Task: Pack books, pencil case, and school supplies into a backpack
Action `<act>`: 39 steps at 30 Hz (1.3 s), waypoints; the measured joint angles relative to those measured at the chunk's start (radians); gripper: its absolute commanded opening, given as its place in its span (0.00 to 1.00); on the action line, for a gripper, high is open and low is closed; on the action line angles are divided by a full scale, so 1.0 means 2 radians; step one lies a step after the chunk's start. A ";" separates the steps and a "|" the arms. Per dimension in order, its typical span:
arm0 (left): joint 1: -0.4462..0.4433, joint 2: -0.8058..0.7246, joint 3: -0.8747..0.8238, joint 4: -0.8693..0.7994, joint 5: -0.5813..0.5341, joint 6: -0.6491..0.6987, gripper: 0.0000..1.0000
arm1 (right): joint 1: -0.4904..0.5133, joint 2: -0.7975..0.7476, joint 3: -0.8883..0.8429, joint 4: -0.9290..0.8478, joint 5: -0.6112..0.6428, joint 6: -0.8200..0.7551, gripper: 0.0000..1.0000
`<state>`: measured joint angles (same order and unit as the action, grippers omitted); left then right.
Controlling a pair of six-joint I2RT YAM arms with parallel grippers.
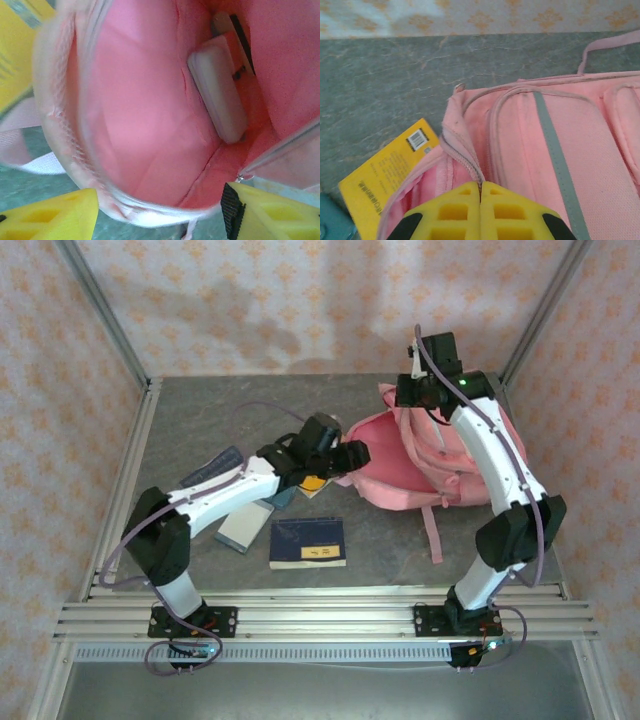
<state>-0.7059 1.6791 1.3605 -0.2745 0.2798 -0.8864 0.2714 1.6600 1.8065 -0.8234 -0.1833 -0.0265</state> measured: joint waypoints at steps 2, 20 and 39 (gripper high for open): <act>0.026 -0.015 0.004 -0.014 0.002 0.001 0.67 | 0.000 -0.020 -0.022 0.010 -0.026 -0.012 0.00; 0.071 0.124 0.087 0.061 0.146 -0.135 0.88 | 0.002 -0.164 -0.217 0.025 -0.128 -0.053 0.00; 0.029 0.212 0.176 0.131 0.174 -0.230 0.00 | 0.008 -0.200 -0.257 -0.004 -0.134 -0.082 0.24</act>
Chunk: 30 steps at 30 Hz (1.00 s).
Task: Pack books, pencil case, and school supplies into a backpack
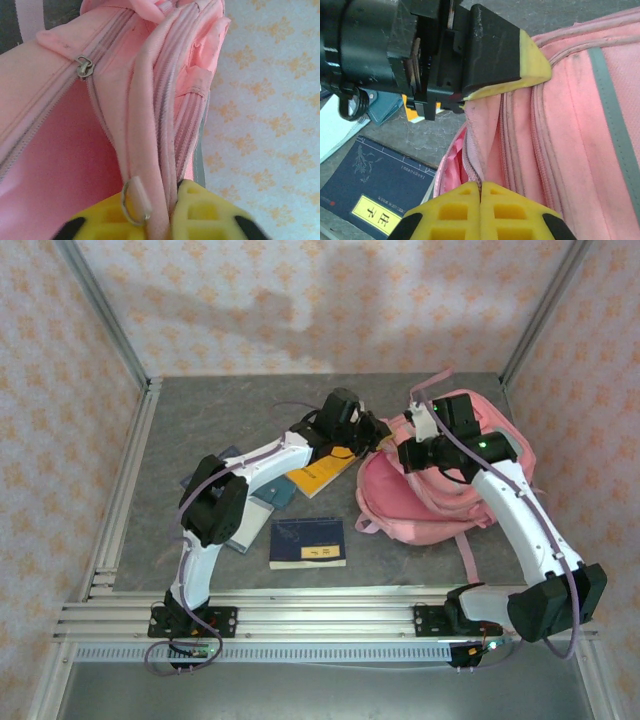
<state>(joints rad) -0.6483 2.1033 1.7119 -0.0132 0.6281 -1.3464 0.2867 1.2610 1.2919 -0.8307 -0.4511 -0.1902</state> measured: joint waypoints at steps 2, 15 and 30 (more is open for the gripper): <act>0.000 0.000 0.004 -0.001 0.000 0.002 0.00 | 0.005 -0.001 0.000 0.000 0.004 -0.003 0.44; 0.000 0.000 0.008 -0.015 0.000 -0.003 0.00 | 0.050 -0.002 -0.023 -0.003 0.104 -0.048 0.56; 0.031 -0.111 -0.011 -0.240 -0.022 0.188 0.74 | 0.052 -0.066 -0.033 0.036 0.046 0.015 0.60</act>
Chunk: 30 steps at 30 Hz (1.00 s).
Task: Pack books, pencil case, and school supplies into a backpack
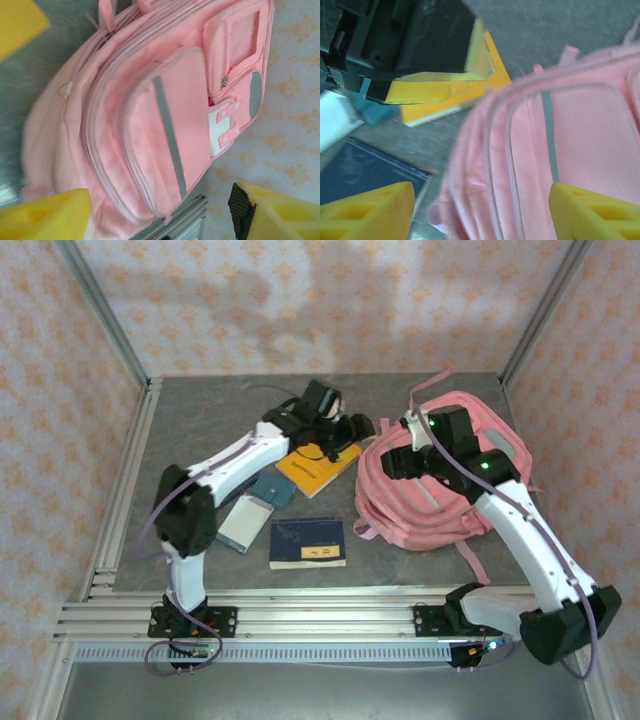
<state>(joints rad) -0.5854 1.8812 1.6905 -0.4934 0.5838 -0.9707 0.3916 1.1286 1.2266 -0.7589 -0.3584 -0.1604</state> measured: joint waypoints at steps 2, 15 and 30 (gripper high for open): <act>0.012 -0.055 -0.029 -0.032 -0.020 0.035 0.74 | 0.014 -0.011 0.005 0.003 -0.015 0.023 0.56; 0.085 -0.264 -0.332 -0.159 -0.104 0.118 0.69 | 0.222 0.173 0.015 0.024 -0.004 0.170 0.50; 0.186 -0.366 -0.460 -0.208 -0.137 0.031 0.53 | 0.222 0.528 0.342 0.035 -0.034 0.197 0.51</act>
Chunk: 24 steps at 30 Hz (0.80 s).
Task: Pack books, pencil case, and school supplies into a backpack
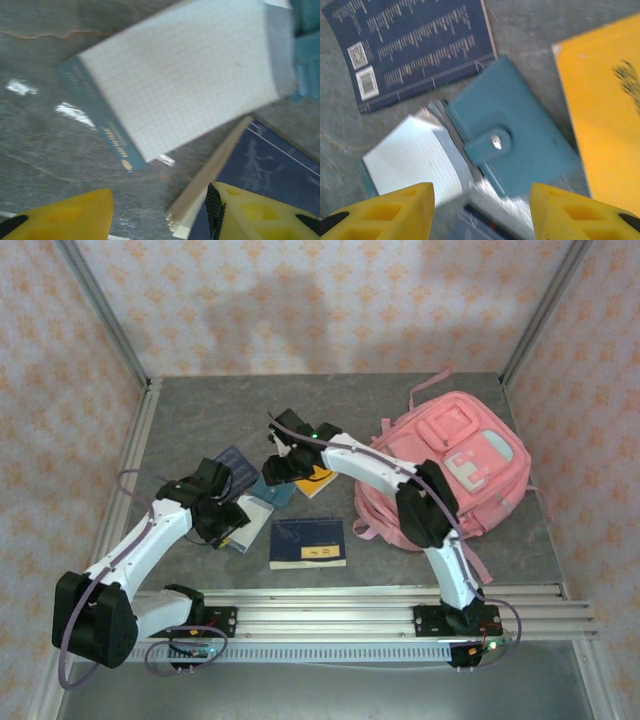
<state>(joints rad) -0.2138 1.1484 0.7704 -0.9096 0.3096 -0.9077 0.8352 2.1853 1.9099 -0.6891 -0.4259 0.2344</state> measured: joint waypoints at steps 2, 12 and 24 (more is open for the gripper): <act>0.017 0.002 -0.007 -0.002 -0.008 -0.009 0.53 | 0.000 0.036 0.032 -0.002 -0.018 0.005 0.49; 0.019 0.025 -0.027 0.051 0.027 -0.002 0.67 | -0.006 -0.006 -0.085 -0.014 0.016 0.025 0.45; -0.094 0.183 0.161 0.071 0.066 0.184 0.72 | -0.013 -0.253 -0.348 0.014 -0.019 0.039 0.24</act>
<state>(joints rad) -0.4019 1.5139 1.0924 -0.7673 0.4408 -0.5396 0.8089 1.6798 1.2144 -0.6617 -0.4633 0.3122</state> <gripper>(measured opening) 0.711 0.289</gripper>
